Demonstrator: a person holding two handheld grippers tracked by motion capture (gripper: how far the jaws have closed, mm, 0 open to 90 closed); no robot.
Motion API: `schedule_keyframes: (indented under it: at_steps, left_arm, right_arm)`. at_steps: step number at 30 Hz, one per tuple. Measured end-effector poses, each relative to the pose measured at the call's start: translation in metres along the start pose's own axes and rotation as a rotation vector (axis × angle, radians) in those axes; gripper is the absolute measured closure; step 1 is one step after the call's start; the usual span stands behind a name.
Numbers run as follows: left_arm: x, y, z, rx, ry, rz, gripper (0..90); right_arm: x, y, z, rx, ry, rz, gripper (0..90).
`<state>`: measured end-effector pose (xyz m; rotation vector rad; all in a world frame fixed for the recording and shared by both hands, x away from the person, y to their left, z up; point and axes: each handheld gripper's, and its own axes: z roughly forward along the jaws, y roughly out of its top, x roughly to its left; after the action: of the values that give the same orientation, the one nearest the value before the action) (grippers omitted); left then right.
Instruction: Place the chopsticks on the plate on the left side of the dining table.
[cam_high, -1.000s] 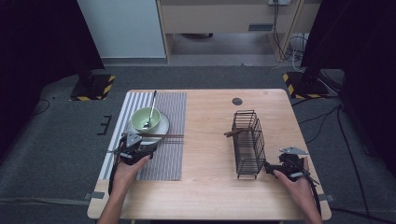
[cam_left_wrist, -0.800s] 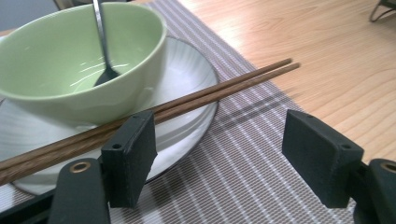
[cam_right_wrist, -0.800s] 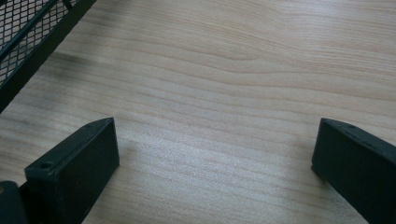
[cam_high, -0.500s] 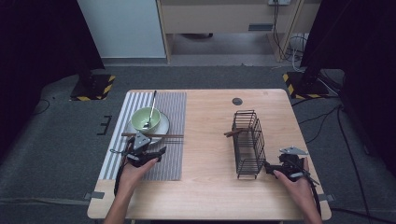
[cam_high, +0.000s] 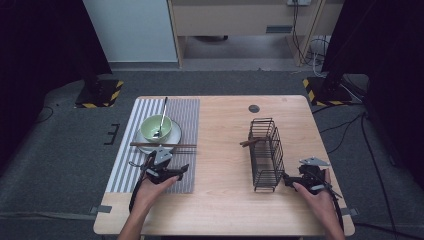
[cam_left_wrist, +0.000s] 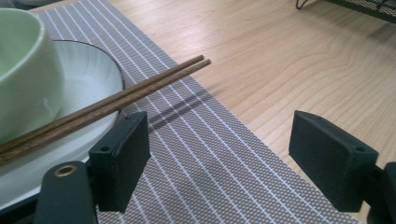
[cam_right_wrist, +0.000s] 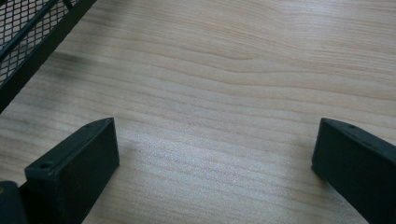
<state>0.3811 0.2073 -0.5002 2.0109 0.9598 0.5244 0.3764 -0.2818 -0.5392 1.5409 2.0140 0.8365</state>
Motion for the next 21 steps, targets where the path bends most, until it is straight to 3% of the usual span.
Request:
schedule_keyframes:
  at_steps: [21]
  left_arm:
    - [-0.047,0.004,0.016,0.060,-0.108,0.121,16.9]
  right_arm:
    - [0.000,0.000,0.000,0.001,-0.001,0.002,0.7]
